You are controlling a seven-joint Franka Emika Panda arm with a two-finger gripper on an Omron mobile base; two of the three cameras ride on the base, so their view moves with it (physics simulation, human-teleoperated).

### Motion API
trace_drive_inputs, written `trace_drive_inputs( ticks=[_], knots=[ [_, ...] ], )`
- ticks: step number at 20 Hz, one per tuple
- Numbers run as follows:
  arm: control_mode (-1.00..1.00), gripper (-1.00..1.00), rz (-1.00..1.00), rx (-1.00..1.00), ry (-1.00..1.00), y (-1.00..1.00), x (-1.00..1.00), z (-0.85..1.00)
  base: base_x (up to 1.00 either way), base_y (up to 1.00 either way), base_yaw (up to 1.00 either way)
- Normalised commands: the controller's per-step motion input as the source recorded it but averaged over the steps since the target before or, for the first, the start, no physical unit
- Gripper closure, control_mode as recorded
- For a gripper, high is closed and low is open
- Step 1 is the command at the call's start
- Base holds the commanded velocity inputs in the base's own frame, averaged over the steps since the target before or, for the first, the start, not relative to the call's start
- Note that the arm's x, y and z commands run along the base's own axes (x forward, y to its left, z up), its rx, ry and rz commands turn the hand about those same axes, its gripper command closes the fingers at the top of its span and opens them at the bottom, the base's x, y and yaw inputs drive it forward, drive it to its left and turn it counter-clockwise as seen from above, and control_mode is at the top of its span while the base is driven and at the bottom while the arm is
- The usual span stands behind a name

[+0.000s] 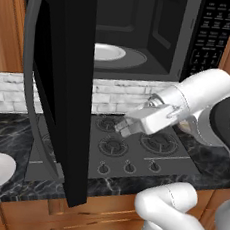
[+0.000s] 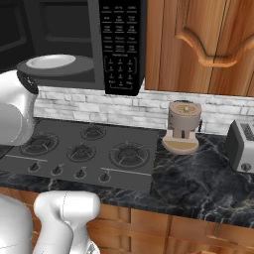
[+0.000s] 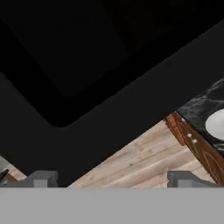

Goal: Pick the marshmallow from the counter and place it in the microwave. Then turn on the microwave.

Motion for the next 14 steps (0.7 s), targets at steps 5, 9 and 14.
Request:
trace_drive_inputs(
  ticks=[5, 9, 14],
  knots=[
    [-1.0, -1.0, 0.06, 0.07, -0.19, -0.04, 0.52, -0.5, 0.0, 0.0, 0.0],
    [-1.0, -1.0, 0.15, 0.06, -0.13, 0.08, 0.36, -0.61, 0.0, 0.0, 0.0],
    [-1.0, -1.0, 0.21, 0.02, -0.17, 0.34, 0.19, -0.56, 0.0, 0.0, 0.0]
  ],
)
